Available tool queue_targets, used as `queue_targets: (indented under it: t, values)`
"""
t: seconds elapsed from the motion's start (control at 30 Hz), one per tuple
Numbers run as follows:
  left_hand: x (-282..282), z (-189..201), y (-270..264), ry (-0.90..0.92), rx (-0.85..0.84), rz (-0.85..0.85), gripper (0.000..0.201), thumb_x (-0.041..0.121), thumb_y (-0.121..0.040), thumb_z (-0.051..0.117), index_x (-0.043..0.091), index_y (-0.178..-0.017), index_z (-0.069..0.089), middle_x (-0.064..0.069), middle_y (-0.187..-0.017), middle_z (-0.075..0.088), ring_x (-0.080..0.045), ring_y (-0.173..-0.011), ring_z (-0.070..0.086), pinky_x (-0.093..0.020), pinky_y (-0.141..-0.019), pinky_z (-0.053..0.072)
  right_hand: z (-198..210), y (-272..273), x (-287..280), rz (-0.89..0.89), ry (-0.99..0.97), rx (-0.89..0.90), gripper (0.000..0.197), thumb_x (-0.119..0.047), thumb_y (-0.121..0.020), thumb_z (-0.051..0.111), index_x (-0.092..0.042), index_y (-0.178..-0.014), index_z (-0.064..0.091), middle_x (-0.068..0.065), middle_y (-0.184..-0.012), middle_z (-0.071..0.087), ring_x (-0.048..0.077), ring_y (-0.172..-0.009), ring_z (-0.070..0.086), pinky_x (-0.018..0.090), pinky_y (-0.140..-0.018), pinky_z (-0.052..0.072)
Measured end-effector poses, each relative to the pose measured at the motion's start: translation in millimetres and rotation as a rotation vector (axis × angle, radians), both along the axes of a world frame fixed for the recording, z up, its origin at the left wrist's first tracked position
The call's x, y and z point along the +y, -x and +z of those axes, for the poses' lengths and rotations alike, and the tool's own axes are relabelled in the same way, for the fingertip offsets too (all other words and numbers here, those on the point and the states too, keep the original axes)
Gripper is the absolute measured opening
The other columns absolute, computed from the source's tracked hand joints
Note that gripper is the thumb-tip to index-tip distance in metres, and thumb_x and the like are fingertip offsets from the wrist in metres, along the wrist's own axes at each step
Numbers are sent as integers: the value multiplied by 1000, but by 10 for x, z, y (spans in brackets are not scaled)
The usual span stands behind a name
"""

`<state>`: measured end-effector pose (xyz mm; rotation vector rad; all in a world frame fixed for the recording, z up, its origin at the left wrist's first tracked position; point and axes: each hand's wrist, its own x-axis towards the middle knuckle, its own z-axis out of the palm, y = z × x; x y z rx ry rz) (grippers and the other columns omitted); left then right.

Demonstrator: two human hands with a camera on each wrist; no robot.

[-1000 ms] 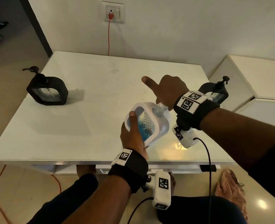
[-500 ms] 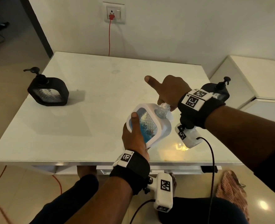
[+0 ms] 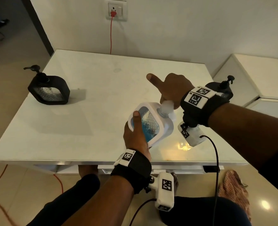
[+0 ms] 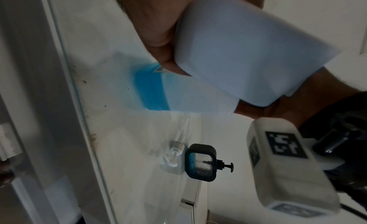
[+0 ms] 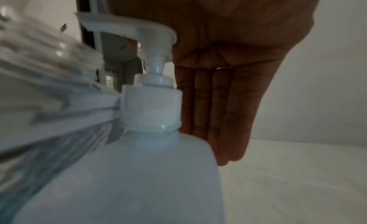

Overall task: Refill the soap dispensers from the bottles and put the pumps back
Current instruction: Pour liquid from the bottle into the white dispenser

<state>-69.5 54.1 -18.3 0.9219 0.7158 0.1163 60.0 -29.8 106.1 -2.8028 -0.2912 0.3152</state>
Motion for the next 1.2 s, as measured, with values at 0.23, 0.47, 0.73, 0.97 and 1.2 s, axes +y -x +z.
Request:
queue_targets:
  t: [0.23,0.47,0.73,0.97,1.2]
  values:
    - [-8,-19,-3,42,13,14,38,78,-86,62,46,-106,68,2,-117,76,-28,-109,72,-57,-95,61,-60,46,9,1,15,-73,99,-91,-83,20,-5,-69,66,6,-71,74,24,-58,66,42,-80,59]
    - [-19,33,2,62,6,7,51,86,-71,67,48,-105,70,2,-117,76,-28,-110,73,-58,-93,61,-18,78,19,-11,28,-72,98,-88,-86,23,-4,-73,72,6,-66,72,21,-53,63,41,-78,60]
    - [-7,89,26,96,50,-8,36,72,-92,59,45,-115,63,0,-124,72,-29,-112,70,-58,-93,61,255,137,36,-48,-116,209,102,-80,-93,13,0,-82,75,2,-59,70,34,-74,72,41,-71,61]
    - [-17,114,29,65,46,-11,37,72,-92,57,45,-117,63,0,-126,71,-29,-113,69,-57,-93,61,287,225,86,-43,-118,309,96,-76,-95,13,-3,-101,75,4,-93,69,24,-85,64,30,-59,45]
    - [-25,177,32,127,34,-4,35,64,-96,58,40,-122,61,-1,-126,71,-29,-114,69,-57,-99,59,175,222,75,-74,-161,274,94,-77,-95,19,-1,-98,76,4,-84,70,23,-81,64,41,-84,53]
